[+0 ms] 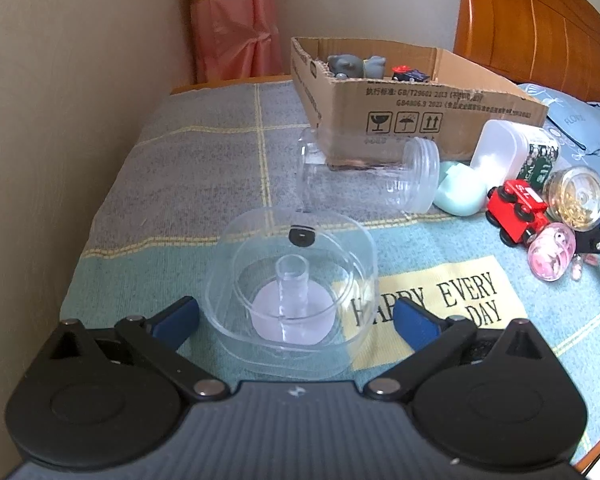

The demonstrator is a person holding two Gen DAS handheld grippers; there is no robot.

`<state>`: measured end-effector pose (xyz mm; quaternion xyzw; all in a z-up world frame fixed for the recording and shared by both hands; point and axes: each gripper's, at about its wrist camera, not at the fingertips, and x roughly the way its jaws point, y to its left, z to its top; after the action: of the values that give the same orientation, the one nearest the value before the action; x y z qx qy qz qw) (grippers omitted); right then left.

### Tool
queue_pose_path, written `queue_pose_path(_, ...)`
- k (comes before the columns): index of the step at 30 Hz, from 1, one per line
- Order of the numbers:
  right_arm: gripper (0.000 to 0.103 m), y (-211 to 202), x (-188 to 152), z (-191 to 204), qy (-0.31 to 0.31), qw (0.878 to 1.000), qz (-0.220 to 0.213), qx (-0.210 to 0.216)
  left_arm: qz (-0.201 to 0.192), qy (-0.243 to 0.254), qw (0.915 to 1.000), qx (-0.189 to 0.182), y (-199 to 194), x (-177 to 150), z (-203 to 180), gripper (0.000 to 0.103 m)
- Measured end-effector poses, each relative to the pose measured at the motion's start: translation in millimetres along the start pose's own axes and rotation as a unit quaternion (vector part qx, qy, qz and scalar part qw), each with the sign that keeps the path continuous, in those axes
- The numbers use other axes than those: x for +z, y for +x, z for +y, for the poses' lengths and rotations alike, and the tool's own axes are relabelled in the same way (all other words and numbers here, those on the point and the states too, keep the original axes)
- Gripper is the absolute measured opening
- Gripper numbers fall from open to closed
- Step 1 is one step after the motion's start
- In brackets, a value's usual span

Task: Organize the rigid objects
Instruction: 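Grasp the clear round container with the left tool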

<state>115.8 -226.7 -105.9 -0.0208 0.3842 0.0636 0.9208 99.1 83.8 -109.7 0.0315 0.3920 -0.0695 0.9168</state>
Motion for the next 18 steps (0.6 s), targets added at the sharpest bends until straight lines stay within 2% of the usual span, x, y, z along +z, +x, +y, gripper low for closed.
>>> queue_pose_path(5, 0.103, -4, -2, -12, 0.010, 1.000, -0.002, -0.006, -0.003, 0.016, 0.9998, -0.015, 3, 2, -8, 0.102)
queue_pose_path(13, 0.103, -1, -1, -26, 0.014, 0.999, 0.002, -0.032, -0.007, 0.008, 0.9998, -0.019, 6, 3, -9, 0.102)
queue_pose_path(18, 0.103, 5, -1, -28, -0.005, 1.000, -0.008, -0.017, -0.011, 0.013, 0.9996, -0.024, 5, 2, -8, 0.102)
